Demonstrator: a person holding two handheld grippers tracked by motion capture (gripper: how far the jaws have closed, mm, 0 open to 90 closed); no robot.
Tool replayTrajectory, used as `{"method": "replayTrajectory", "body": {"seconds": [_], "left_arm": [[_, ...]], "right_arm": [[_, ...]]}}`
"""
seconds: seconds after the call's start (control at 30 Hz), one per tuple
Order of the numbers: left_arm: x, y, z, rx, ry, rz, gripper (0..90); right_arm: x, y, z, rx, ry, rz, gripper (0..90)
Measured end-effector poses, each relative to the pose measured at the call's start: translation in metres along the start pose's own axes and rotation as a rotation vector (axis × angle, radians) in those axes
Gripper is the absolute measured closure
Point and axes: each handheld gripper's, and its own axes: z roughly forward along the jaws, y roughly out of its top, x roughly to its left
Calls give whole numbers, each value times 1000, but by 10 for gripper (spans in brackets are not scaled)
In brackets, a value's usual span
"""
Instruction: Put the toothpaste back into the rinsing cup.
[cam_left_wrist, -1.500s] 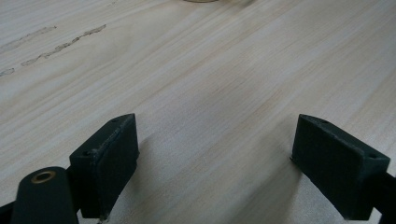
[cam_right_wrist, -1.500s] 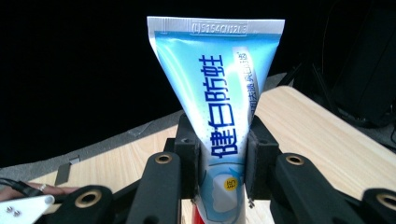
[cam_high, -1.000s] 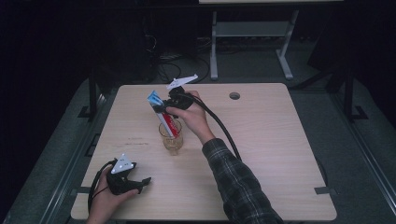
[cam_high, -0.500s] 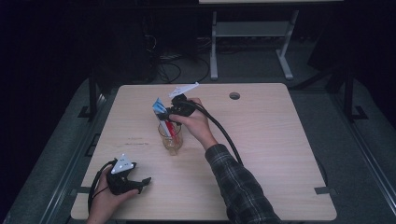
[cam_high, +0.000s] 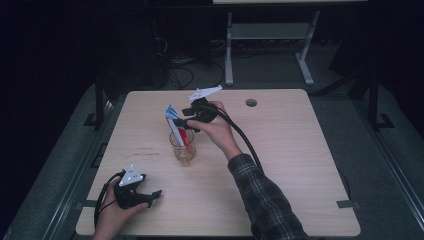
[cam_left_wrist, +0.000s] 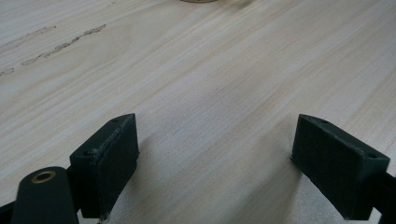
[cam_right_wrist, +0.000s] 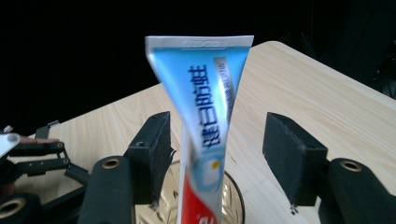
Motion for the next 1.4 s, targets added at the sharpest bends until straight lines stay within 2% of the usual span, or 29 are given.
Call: {"method": "replayTrajectory", "body": {"seconds": [0.03, 0.37, 0.43, 0.47, 0.67, 0.73, 0.97, 1.1, 1.2, 1.3, 1.4], "left_arm": [[0, 0, 0, 0, 0, 0, 137], [0, 0, 0, -1, 0, -1, 138], [0, 0, 0, -1, 1, 0, 137], [0, 0, 0, -2, 2, 1, 137], [0, 0, 0, -3, 2, -1, 137], [0, 0, 0, -2, 1, -1, 138], [0, 0, 0, -3, 0, -3, 137], [0, 0, 0, -3, 1, -2, 137], [0, 0, 0, -2, 1, -2, 137], [0, 0, 0, -2, 1, -1, 137], [0, 0, 0, -3, 2, -1, 137]], "right_arm": [[0, 0, 0, 0, 0, 0, 411], [-3, -12, -43, -16, -44, -14, 390], [-3, -14, -47, -16, -48, -15, 387], [-4, -19, -54, -18, -55, -11, 384], [-5, -32, -69, -19, -67, -7, 377], [-5, -40, -78, -17, -85, -10, 375], [-7, -61, -100, -32, -106, 11, 365], [-7, -71, -107, -39, -116, 15, 358], [-7, -85, -117, -36, -141, 23, 346], [-6, -92, -122, -34, -146, 31, 341], [-4, -108, -131, -27, -177, 33, 336]]}}
